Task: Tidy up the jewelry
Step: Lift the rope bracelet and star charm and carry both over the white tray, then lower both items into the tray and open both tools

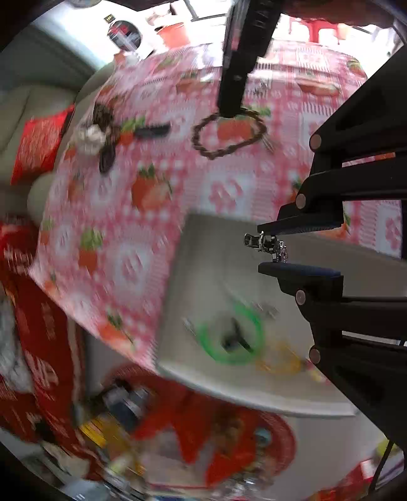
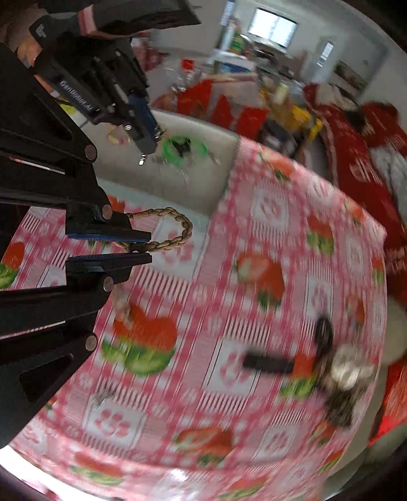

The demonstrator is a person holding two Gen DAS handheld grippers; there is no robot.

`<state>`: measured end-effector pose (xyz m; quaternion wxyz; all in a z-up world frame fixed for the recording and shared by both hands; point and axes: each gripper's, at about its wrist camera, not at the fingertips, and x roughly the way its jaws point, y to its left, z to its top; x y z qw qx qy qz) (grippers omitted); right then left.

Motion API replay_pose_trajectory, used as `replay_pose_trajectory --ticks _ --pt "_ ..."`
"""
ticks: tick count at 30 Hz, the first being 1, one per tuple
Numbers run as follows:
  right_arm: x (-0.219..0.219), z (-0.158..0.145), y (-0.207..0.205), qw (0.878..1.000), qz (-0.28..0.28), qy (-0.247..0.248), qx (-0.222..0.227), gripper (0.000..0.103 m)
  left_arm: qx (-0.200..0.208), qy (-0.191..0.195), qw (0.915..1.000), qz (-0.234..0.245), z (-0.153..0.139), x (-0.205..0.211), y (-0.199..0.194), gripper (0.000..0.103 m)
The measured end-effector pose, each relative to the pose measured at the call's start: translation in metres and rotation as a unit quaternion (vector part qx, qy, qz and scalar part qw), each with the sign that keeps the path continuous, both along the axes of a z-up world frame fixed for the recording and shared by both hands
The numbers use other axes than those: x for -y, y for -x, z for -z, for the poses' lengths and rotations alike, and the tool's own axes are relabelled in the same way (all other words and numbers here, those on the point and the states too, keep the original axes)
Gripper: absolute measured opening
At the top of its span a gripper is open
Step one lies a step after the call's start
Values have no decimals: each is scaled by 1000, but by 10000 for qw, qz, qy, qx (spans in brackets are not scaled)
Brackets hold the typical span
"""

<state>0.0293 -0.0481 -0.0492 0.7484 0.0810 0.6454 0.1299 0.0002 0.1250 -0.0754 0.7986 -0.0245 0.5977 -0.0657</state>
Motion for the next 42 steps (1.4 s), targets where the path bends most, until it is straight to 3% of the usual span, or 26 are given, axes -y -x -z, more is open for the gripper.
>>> replay_pose_trajectory --ticks 8,17,28,42 --pt "-85 23 0 9934 -1104 -108 -288 7 -398 -118 9951 -901 30 -64 45 23" --pt "-149 69 14 9782 -1926 67 -771 7 -769 -99 9872 -1393 70 -92 72 23" --pt "-185 98 18 9684 -2295 215 -958 7 -871 -233 9870 -1329 91 -92 72 23" --pt "-180 118 11 9686 -2180 342 -1149 8 -845 -566 9885 -1123 88 -79 66 23"
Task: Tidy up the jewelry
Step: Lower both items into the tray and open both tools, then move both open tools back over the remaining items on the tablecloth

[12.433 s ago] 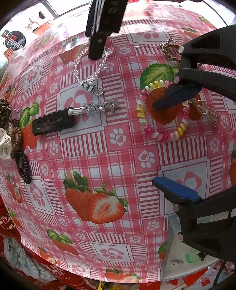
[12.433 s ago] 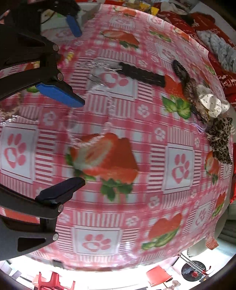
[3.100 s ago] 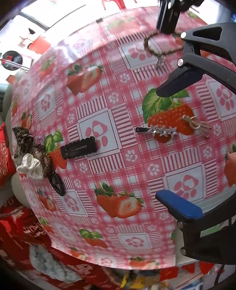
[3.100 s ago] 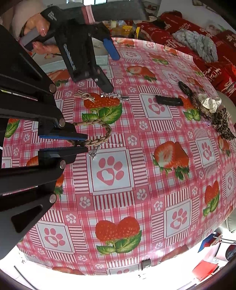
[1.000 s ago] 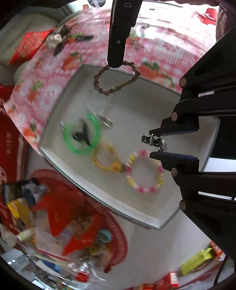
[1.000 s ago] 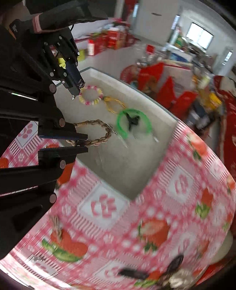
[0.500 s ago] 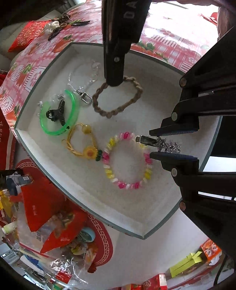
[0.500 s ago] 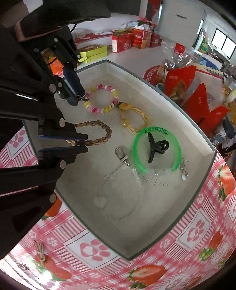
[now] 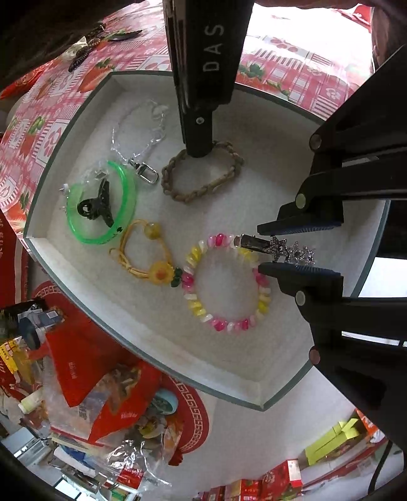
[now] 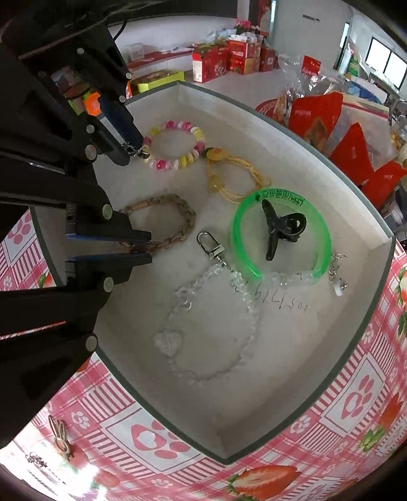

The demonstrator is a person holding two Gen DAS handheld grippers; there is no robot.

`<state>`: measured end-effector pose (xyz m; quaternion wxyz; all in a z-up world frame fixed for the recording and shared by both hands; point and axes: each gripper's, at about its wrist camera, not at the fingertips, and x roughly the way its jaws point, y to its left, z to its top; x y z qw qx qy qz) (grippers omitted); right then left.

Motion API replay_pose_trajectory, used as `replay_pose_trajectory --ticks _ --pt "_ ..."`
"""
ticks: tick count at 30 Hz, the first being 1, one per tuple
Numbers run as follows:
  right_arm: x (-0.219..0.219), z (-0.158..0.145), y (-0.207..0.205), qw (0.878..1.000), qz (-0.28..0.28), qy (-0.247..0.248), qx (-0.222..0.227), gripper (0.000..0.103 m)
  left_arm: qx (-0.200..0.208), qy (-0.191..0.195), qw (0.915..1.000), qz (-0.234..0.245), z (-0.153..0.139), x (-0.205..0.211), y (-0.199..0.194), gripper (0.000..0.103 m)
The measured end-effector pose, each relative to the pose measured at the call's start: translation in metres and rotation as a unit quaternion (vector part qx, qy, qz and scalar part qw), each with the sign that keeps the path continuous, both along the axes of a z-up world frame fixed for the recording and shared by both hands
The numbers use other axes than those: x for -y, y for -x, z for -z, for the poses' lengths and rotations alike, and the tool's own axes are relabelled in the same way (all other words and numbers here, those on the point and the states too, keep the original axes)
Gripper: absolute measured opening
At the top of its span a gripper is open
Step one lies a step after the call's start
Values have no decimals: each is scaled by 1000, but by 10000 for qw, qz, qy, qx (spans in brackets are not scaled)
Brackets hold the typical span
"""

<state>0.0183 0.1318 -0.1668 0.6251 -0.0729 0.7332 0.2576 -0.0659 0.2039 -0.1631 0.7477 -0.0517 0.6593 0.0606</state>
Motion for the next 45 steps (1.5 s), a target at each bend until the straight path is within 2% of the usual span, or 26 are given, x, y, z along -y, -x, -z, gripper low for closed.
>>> replay_pose_trajectory --ticks 3,6,7,15,17,18,20,27,28,32,33,39,45 --pt "4 -2 -3 10000 43 -6 -1 13 -8 -46 10000 35 -2 1 -1 23" --pt "10 -6 -8 9997 165 -157 -22 36 -16 -122 9999 100 -5 5 -2 23" --pt "12 -8 -10 9996 191 -213 -19 48 -12 -153 9998 107 -7 6 -2 23" --pt "25 -38 -21 9974 434 -558 145 51 172 -107 9997 96 -21 7 -8 24" --pt "33 -45 -24 9963 567 -610 200 51 167 -73 9998 84 -22 6 -11 71" --pt "36 -48 -24 9958 621 -629 236 51 248 -128 9996 19 -26 4 -11 103" --pt "47 -56 -26 9949 712 -640 303 51 479 -200 9987 7 -36 3 -12 103" --pt "72 -62 -25 9919 1072 -520 433 51 454 -199 9987 90 -44 5 -28 103" --pt "79 -62 -24 9911 1162 -474 452 54 451 -191 9987 122 -45 6 -30 103" --pt "104 -63 -22 9862 1527 -323 552 82 503 -189 9979 356 -50 14 -39 103" --pt "112 -63 -21 9845 1634 -277 578 82 510 -181 9976 426 -52 18 -41 103" --pt "172 -65 -10 9684 2351 149 815 82 517 -34 9945 909 -63 50 -62 103" --pt "252 -70 20 9377 3250 782 947 82 576 21 9886 1392 -74 95 -85 103"
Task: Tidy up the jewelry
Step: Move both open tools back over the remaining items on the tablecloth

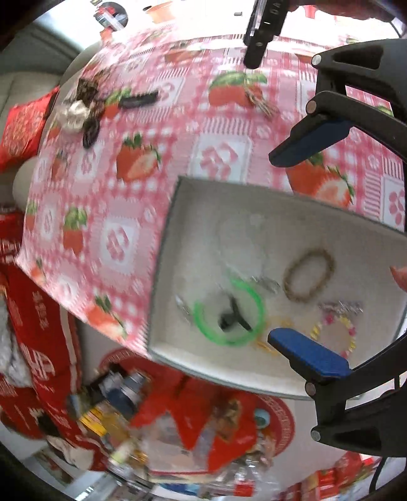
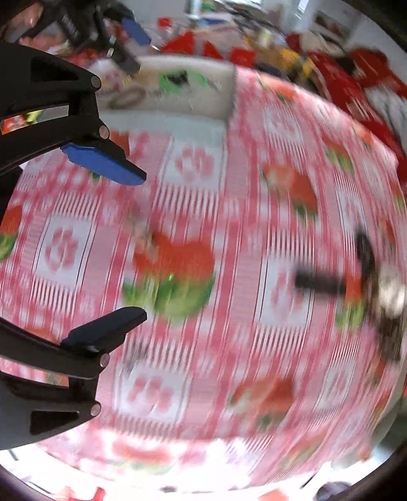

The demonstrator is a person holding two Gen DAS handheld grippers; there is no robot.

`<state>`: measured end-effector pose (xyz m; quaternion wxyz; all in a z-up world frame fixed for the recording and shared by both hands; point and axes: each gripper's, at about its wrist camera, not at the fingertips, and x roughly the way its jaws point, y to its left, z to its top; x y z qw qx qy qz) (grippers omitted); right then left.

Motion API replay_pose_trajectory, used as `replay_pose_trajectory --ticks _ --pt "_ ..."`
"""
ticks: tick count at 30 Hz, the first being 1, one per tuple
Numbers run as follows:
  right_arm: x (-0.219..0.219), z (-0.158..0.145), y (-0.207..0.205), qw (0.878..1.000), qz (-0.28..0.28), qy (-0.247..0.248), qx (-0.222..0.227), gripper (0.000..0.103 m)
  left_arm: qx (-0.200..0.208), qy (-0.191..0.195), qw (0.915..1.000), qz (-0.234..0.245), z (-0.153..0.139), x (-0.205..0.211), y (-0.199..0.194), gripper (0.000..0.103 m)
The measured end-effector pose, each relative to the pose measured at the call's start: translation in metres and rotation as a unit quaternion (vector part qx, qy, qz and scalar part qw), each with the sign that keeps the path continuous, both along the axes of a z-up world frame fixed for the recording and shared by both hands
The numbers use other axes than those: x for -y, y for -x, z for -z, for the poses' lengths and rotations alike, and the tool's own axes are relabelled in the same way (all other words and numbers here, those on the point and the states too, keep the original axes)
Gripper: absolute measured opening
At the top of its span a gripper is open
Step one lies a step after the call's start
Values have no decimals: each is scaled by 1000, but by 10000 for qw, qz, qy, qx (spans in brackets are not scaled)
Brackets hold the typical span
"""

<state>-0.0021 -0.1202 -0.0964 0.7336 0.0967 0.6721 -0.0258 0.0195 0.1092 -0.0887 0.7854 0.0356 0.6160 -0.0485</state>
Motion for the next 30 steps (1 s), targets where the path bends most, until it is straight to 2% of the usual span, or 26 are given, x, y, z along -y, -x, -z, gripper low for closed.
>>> replay_pose_trajectory --ticks 4,8,13,17,23,25,30 --pt "40 0 18 9987 461 195 -85 82 54 -71 9990 435 -4 39 -16 103" --pt "55 -2 34 9984 516 209 -66 82 28 -50 9978 665 -3 71 -30 103" --pt "47 0 40 9990 434 -94 20 82 -101 20 9967 802 5 106 -57 103" --pt "46 2 39 9984 508 -251 56 82 -229 261 9954 889 12 128 -77 103" --pt "43 6 31 9966 639 -500 147 82 -158 426 9923 1148 20 166 -107 103" --pt "36 11 29 9956 731 -578 134 82 -158 460 9919 1177 24 174 -116 96" --pt "19 28 27 9910 1063 -815 63 76 -278 426 9906 1270 42 193 -136 96"
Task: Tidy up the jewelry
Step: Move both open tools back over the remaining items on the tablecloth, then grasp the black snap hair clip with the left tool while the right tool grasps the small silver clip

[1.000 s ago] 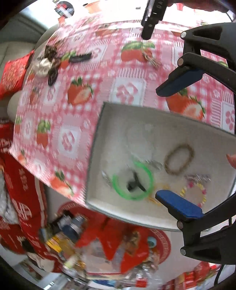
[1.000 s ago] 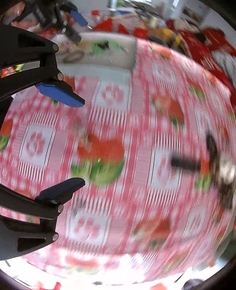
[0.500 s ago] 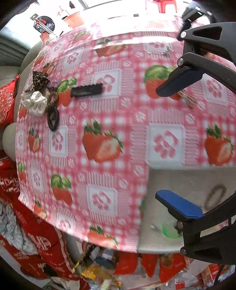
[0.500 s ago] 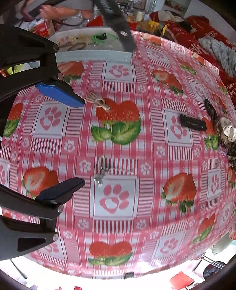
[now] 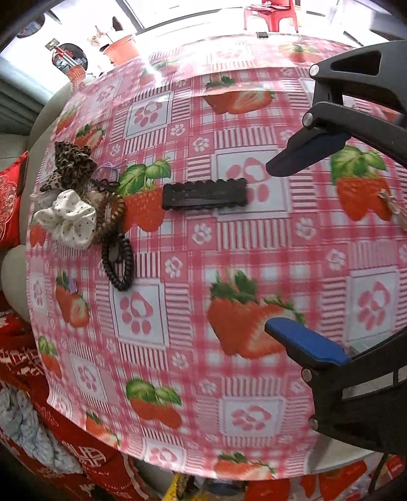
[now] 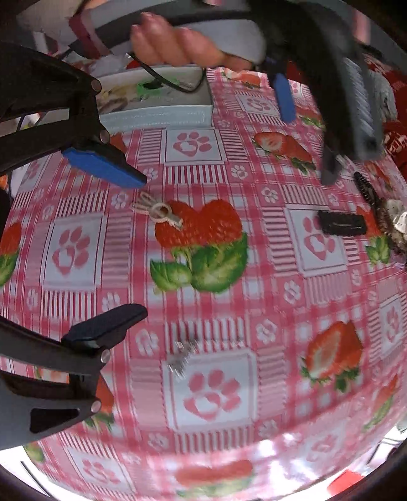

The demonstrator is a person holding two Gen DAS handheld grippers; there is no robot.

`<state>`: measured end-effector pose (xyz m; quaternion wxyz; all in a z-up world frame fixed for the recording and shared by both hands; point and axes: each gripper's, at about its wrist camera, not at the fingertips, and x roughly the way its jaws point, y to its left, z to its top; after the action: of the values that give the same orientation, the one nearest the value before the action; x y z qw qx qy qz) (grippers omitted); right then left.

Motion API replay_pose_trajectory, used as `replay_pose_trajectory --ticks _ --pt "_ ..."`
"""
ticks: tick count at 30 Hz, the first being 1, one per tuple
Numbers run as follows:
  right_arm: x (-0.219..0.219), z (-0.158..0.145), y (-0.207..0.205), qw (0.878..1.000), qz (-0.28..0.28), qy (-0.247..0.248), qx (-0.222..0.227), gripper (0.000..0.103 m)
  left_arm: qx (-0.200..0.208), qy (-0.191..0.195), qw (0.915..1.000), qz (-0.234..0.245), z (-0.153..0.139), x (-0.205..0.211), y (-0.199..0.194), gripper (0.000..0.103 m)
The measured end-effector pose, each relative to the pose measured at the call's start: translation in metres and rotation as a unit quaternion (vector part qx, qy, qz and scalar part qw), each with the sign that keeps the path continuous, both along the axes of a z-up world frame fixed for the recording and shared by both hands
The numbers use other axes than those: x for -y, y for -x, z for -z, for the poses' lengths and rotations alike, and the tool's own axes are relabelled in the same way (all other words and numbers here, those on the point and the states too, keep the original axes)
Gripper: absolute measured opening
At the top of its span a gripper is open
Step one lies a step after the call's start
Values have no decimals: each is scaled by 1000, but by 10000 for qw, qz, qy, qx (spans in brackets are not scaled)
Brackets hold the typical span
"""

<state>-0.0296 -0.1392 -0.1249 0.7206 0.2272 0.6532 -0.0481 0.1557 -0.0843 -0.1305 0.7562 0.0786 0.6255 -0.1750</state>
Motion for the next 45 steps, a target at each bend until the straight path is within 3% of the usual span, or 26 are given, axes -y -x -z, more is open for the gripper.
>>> replay_pose_trajectory --ticks 6,12,15,17,20,22,26,27,28,30,35,45 --pt "-31 21 -3 9995 273 133 -13 64 -37 48 9997 223 13 14 -15 96" --pt "-59 22 -9 9964 174 787 248 61 -91 187 9992 356 19 24 -31 96" --pt "-71 23 -13 9912 51 1290 277 42 -101 169 9988 456 24 34 -38 94" --pt "-77 24 -14 9881 -62 1511 268 31 -163 73 9985 522 29 43 -42 84" --pt "-85 25 -13 9843 -247 1725 275 19 -202 11 9984 534 36 51 -45 83" --pt "-87 25 -11 9827 -353 1796 276 12 -76 -97 9981 600 36 59 -44 77" --pt "-83 23 -7 9839 -416 1710 307 7 95 -316 9967 746 37 77 -41 65" --pt "-84 23 -7 9842 -442 1683 314 7 135 -366 9962 785 37 80 -40 60" --pt "-81 23 -6 9848 -446 1650 322 7 166 -327 9958 833 35 83 -39 47" --pt "-73 19 -4 9868 -417 1531 333 7 233 -367 9949 913 34 91 -35 37" --pt "-46 16 -7 9942 -228 1002 308 6 171 -230 9964 797 31 89 -32 36" --pt "9 4 -3 9988 95 384 291 6 229 -6 9980 582 4 33 3 36"
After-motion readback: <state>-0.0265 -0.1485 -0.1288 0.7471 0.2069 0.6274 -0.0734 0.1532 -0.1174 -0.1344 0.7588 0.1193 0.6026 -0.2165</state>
